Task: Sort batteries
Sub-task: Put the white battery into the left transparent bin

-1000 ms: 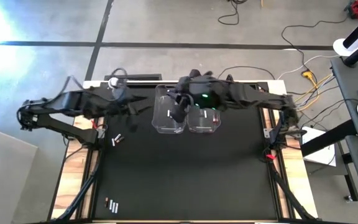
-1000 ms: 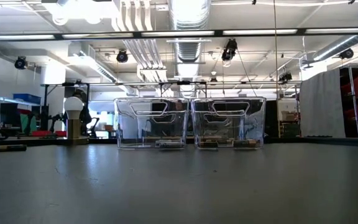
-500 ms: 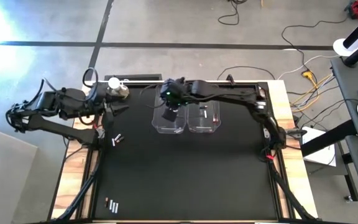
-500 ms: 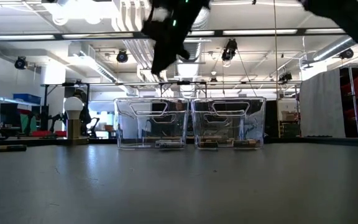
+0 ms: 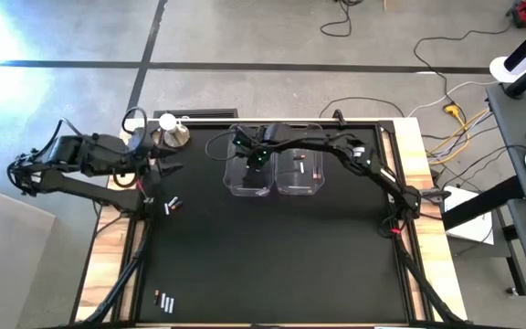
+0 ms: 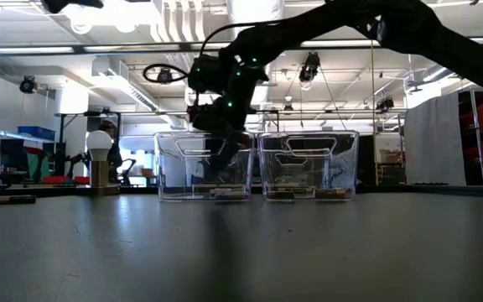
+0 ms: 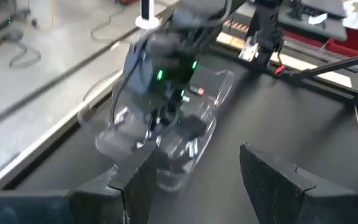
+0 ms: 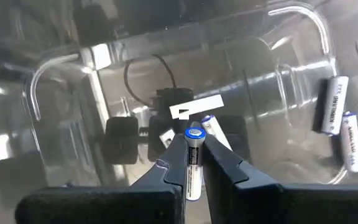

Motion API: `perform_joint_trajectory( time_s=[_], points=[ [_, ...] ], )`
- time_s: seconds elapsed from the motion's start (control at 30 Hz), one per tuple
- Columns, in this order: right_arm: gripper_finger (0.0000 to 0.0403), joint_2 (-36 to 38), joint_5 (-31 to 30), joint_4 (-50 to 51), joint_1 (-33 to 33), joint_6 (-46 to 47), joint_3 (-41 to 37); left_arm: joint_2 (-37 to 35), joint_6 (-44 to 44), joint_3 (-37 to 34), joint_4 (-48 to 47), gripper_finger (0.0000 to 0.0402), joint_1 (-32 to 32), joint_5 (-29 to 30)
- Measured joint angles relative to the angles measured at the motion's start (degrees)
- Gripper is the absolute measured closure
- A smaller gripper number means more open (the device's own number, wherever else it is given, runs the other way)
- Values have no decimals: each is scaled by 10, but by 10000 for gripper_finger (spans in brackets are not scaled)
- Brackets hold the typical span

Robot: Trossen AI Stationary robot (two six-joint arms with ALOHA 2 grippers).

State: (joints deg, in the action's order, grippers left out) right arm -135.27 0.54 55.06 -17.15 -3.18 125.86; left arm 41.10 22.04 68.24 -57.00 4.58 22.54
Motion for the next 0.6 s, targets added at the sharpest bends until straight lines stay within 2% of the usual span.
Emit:
perform_joint_trajectory(
  time_s=[0.13,0.33,0.6],
  points=[
    [381,-7,7,-2,-8,-20,0,-13,43,-19,-31,196,0,0],
    [381,-18,49,-6,-15,-79,-2,-38,101,-91,-24,196,1,-14],
    [361,-25,49,-7,-15,-141,-2,-6,191,-185,10,196,3,-52]
  ],
)
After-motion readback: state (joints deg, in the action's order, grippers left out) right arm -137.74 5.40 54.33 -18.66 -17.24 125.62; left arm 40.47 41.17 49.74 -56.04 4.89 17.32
